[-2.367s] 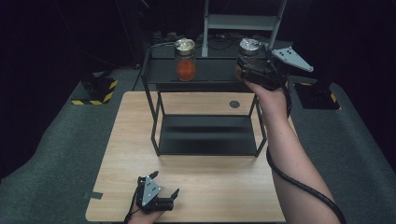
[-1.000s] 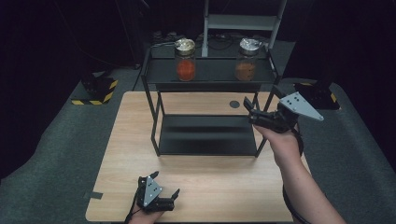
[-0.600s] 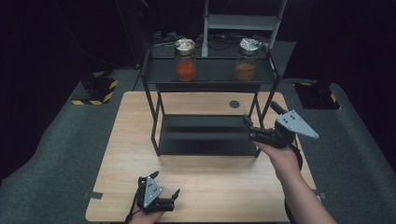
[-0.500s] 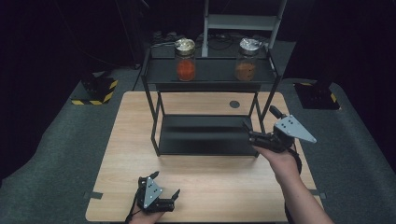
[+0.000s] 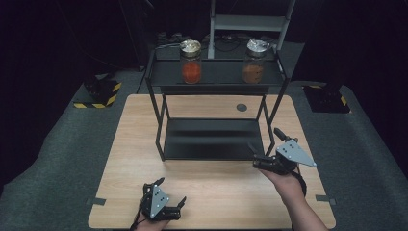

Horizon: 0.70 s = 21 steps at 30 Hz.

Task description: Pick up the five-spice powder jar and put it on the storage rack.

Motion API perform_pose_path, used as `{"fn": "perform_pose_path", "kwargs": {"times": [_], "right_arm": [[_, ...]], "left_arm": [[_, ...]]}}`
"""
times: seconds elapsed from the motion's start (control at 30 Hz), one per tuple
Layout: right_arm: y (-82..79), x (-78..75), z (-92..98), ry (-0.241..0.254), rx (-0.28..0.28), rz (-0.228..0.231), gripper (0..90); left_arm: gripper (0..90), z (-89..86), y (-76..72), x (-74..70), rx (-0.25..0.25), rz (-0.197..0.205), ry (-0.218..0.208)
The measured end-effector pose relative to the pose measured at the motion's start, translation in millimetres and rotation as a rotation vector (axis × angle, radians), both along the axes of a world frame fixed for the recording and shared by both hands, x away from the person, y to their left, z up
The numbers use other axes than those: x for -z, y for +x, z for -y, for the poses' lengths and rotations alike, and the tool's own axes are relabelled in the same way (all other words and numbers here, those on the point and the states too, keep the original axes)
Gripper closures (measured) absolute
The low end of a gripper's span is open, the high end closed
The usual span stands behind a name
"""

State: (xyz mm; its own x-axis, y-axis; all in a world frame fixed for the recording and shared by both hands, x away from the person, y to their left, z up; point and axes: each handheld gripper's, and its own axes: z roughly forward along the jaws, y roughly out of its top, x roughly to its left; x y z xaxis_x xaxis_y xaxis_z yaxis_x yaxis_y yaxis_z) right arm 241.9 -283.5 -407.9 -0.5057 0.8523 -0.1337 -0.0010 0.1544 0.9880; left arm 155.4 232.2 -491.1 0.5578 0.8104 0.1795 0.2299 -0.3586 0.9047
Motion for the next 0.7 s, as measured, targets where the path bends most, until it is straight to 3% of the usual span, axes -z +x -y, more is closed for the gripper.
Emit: {"fn": "perform_pose_path", "kwargs": {"times": [0.2, 0.7], "right_arm": [[-7.0, 18.0, 1.4, -0.019, -0.005, -0.038, 0.0], [-22.9, 58.0, 3.8, -0.089, 0.003, -0.148, 0.0]], "left_arm": [[0.9, 2.0, -0.3, -0.9, 0.010, 0.003, 0.021], [0.9, 0.8, 0.9, -1.2, 0.014, -0.004, 0.014]]}}
